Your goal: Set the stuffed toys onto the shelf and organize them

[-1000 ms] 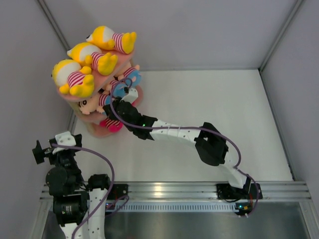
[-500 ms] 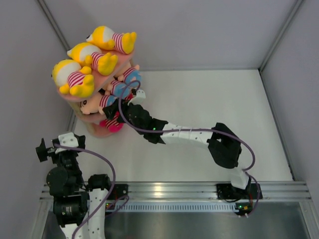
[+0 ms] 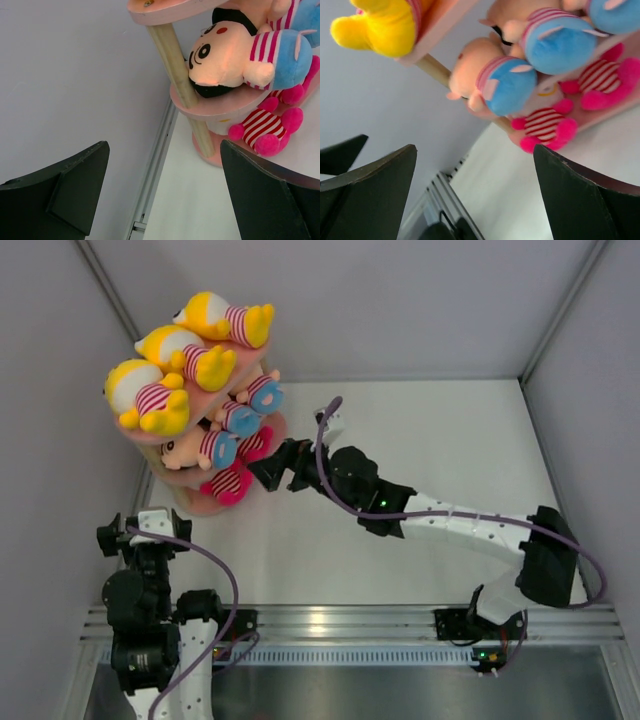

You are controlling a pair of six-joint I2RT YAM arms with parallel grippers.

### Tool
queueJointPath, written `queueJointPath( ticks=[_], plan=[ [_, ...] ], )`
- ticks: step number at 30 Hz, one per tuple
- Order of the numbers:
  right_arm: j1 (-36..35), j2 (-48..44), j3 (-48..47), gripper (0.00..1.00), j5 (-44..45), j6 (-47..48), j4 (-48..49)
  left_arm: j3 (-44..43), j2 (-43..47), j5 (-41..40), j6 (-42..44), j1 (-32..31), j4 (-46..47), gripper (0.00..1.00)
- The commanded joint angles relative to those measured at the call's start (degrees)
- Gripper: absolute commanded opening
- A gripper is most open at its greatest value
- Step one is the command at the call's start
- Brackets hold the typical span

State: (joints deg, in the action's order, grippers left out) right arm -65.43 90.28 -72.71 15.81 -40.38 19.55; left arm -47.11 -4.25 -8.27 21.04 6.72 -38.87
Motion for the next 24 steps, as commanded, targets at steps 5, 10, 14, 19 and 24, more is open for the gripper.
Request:
queueJointPath(
  ticks=[5,10,14,19,24],
  plan=[
    [16.1,-19.9,16.3,0.99,-9.6,5.5,-16.7,3.8,0.6,3.0,-2.6,0.9,-1.2,0.99],
    [25.8,-31.1,24.9,1.00,-8.3,10.1,-24.6,5.7,0.2,3.4,-3.3,1.4,-1.1,0.98],
    [37.9,-33.8,29.8,1.00,-9.0,12.3,-28.6,7.4,0.1,1.7,-3.5,1.5,-1.1,0.99],
    [48.1,-33.6,31.7,0.99,-11.2,14.1,-32.2,8.5,-0.2,1.1,-3.2,1.8,-1.2,0.99],
    [48.8,-34.0,32.6,0.99,-10.8,16.6,-31.7,9.5,-0.7,1.2,-2.9,2.2,-1.1,0.99]
  ],
)
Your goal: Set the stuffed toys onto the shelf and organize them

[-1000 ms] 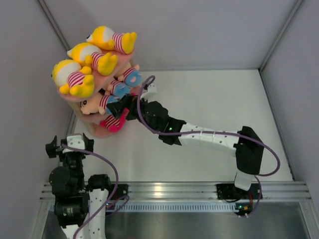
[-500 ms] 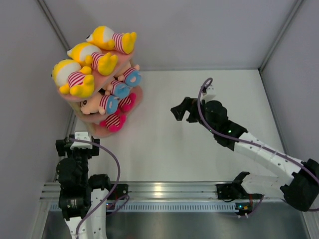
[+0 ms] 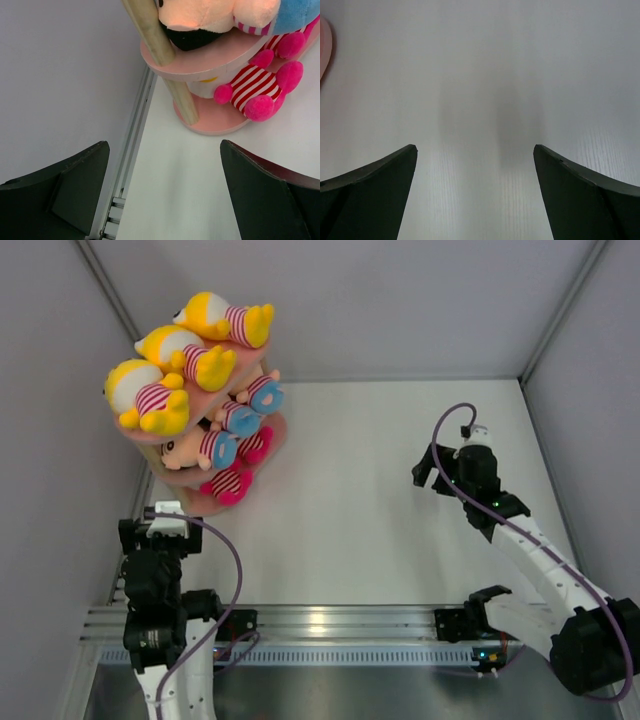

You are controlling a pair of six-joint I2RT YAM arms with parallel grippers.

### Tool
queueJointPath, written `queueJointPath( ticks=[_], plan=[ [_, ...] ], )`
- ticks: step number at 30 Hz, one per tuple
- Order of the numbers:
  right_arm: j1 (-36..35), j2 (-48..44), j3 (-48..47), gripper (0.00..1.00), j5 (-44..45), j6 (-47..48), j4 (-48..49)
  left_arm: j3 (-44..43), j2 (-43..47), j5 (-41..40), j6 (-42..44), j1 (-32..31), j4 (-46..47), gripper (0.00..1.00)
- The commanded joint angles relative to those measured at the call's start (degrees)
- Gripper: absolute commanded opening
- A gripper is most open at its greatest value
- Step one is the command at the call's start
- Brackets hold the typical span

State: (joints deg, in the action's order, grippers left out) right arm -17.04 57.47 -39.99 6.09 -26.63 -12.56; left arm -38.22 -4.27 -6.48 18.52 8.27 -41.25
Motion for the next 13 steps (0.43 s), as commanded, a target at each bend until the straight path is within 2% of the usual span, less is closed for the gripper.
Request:
queueJointPath(
  ticks=[1,13],
  plan=[
    [0.4,-1.7,0.5,0.99,-1.0,3.0,1.3,0.7,-0.8,-0.6,-0.3,0.7,1.3,0.99],
    [0.5,-4.5,4.5,0.99,-1.6,5.3,6.4,4.7,-1.3,0.6,1.9,1.5,1.4,0.98]
  ],
)
